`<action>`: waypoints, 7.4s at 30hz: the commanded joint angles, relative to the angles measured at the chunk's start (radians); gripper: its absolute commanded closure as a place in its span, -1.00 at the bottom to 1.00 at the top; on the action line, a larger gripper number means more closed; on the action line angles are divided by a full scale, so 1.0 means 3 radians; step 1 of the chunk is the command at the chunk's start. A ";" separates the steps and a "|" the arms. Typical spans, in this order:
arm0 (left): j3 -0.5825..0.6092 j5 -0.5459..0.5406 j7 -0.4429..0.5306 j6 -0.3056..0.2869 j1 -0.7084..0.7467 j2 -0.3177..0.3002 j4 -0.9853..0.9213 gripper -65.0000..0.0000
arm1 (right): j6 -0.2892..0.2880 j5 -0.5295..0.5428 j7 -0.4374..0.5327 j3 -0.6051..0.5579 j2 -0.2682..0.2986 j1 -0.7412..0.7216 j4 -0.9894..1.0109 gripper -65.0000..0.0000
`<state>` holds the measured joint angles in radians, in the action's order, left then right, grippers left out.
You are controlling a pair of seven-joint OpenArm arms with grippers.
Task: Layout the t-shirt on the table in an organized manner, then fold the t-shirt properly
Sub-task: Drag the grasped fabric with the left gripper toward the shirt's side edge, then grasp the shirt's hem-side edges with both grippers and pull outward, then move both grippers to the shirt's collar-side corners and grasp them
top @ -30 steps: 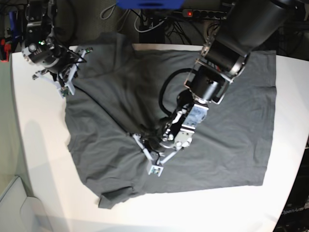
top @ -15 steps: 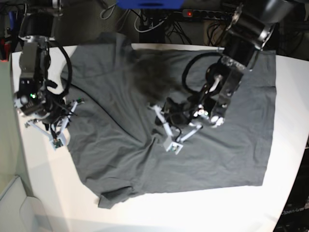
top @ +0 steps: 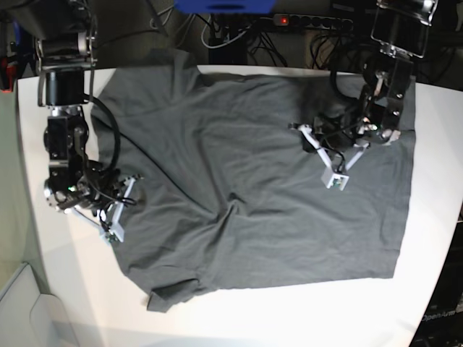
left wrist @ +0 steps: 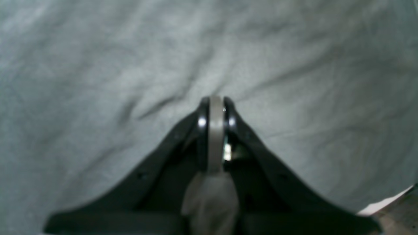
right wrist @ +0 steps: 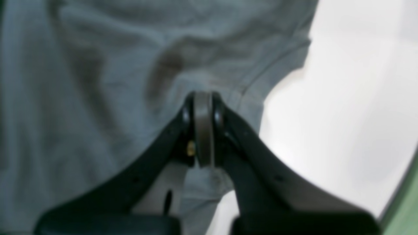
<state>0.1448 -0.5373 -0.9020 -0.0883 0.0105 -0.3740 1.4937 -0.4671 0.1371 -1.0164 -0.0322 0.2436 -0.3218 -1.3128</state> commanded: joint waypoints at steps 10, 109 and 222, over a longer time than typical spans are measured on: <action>-0.0040 0.0423 -0.0049 0.0021 0.0085 -0.0116 -0.0256 1.00 | 0.0005 0.0031 0.0465 0.0013 0.0050 -0.0127 0.0420 1.00; -0.0572 0.1384 0.1777 0.0016 -0.2247 0.0682 -0.3360 0.99 | 0.0020 0.0036 0.1273 -0.0463 0.0004 -0.0914 0.1704 1.00; -0.1334 0.1384 0.0866 0.0011 0.0433 0.0416 -0.0174 0.99 | 0.0020 0.0031 0.0368 0.0304 0.0341 0.1362 -0.1119 1.00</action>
<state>-0.2535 -0.1310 -0.6170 -0.0895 0.1383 -0.2432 1.4372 -0.4603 0.1421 -0.9226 0.0532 0.3325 0.1020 -1.6291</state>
